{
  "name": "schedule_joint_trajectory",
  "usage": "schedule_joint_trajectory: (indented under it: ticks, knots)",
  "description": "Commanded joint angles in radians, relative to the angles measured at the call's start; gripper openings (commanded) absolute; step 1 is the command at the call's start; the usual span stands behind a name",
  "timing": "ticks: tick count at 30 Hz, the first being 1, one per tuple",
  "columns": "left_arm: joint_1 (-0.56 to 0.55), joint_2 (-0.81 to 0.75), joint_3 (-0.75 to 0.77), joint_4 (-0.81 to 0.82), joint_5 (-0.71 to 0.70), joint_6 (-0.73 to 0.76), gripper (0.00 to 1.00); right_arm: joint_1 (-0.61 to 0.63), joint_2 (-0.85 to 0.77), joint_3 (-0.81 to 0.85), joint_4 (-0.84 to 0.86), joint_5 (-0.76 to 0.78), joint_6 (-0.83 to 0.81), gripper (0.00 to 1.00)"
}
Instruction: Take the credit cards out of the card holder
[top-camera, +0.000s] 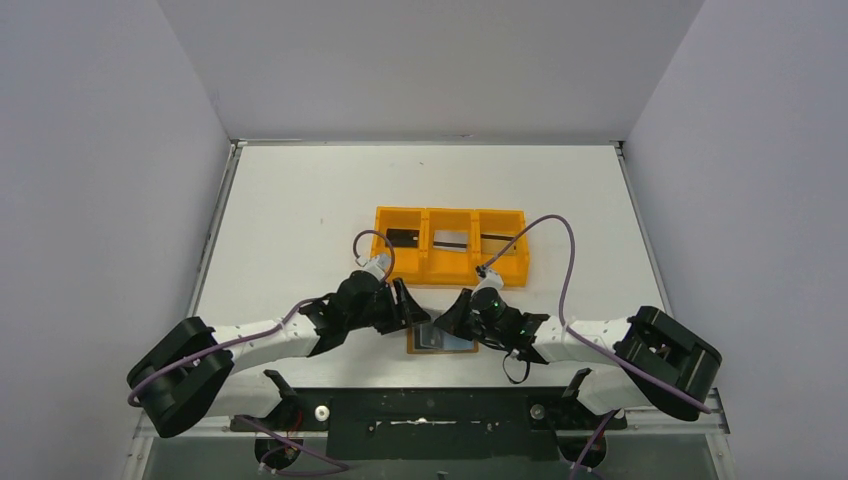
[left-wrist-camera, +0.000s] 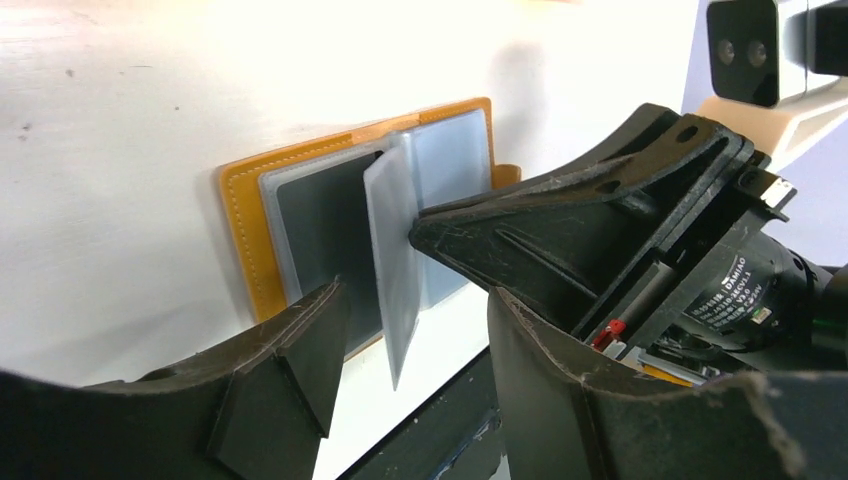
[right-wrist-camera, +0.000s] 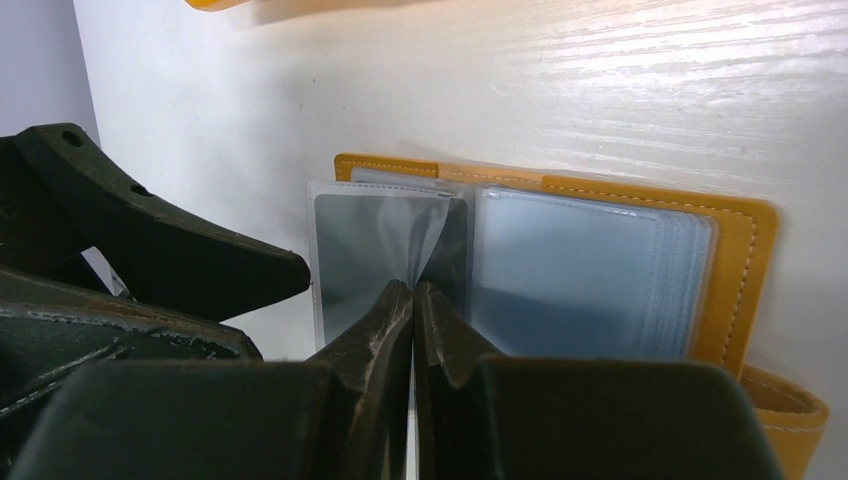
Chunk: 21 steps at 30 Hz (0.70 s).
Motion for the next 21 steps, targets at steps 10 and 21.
schedule_joint_trajectory:
  ticks: [10,21]
  knots:
    - [-0.019,0.08,0.068,0.045,0.042,0.025,0.49,-0.007,-0.03,-0.005,0.069,0.011,0.009,0.01]
    - [-0.032,0.102,0.086,0.031,0.032,0.034,0.18,-0.009,-0.042,-0.012,0.073,0.01,0.009,0.04]
